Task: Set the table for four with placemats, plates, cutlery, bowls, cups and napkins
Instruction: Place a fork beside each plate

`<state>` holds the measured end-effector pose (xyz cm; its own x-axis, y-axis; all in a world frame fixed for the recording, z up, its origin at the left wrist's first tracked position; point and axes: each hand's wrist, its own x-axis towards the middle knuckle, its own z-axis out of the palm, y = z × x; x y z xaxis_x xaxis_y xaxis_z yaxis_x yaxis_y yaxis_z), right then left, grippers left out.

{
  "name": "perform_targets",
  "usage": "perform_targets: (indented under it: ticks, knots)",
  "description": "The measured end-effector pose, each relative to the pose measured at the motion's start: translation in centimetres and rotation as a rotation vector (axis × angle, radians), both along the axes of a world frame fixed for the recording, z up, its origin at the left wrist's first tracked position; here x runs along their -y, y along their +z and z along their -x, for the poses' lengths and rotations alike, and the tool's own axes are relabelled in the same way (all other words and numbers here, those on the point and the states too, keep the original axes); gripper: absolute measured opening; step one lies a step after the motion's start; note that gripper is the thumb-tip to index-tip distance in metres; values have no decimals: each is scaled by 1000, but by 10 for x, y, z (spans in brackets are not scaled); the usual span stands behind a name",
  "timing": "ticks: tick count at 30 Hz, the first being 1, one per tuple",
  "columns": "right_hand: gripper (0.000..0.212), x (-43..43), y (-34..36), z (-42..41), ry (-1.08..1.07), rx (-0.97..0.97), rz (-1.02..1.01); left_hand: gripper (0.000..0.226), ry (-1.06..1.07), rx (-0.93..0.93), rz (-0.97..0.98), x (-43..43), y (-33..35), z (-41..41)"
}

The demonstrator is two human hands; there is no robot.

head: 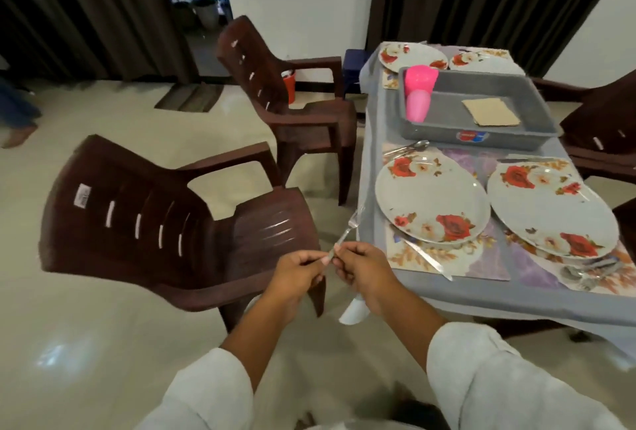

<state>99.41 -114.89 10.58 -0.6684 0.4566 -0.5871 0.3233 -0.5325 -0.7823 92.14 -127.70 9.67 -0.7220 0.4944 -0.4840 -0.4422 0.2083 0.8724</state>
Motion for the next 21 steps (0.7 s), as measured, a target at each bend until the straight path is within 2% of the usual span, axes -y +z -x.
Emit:
perform_targets:
  ticks: [9, 15, 18, 21]
  knots:
    - [8, 83, 0, 112, 49, -5, -25, 7, 125, 23, 17, 96, 2, 94]
    - [4, 120, -15, 212, 1, -59, 122, 9, 88, -3, 138, 133, 7, 195]
    - [14, 138, -15, 260, -27, -82, 205, 9, 69, -56, 198, 155, 13, 246]
    - [13, 157, -9, 306, -34, -109, 248, 12, 40, -112, 222, 173, 25, 294]
